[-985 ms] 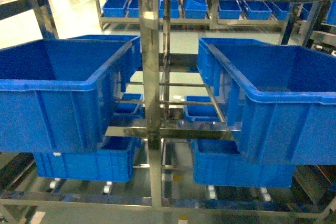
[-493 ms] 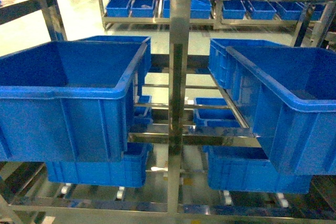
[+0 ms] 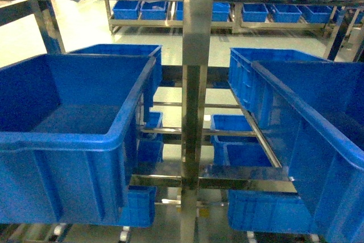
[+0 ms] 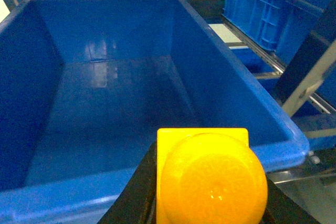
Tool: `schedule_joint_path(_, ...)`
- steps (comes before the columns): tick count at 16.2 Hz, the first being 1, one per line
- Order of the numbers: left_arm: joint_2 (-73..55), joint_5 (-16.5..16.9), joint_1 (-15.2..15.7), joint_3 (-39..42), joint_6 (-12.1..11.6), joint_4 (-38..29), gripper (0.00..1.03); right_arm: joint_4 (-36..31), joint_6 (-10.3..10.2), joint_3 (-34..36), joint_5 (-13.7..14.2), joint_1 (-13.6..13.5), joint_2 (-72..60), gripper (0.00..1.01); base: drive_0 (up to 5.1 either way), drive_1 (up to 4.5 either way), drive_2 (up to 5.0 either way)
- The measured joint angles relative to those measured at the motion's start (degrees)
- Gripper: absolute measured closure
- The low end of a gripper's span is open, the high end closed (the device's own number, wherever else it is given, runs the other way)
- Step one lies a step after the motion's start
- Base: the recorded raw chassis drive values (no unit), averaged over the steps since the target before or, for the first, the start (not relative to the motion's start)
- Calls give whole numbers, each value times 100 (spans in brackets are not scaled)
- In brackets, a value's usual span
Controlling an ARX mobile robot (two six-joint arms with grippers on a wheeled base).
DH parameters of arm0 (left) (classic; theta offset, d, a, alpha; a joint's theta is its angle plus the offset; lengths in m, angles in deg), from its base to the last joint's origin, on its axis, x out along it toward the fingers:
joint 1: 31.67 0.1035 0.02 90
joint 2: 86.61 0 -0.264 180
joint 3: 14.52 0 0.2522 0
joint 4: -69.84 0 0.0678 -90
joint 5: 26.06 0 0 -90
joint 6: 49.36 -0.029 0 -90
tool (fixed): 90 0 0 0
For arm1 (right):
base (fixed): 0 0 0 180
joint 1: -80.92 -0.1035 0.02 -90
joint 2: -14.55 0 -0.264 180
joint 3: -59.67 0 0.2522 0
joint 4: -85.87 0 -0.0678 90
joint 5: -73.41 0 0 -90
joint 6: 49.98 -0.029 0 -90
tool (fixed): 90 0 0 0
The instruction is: Sort and place red and yellow blocks in left bins
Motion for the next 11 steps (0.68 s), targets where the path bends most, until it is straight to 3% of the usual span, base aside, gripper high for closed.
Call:
schedule_joint_path(2,2,-2,0,0,0,-2,76,-11,0,-2,13,2,2,73,-4,430,-437)
schedule_joint_path(11,-15,0,0,0,0,-9,76,-4,0,-2,13,2,-2,73,0,0,0)
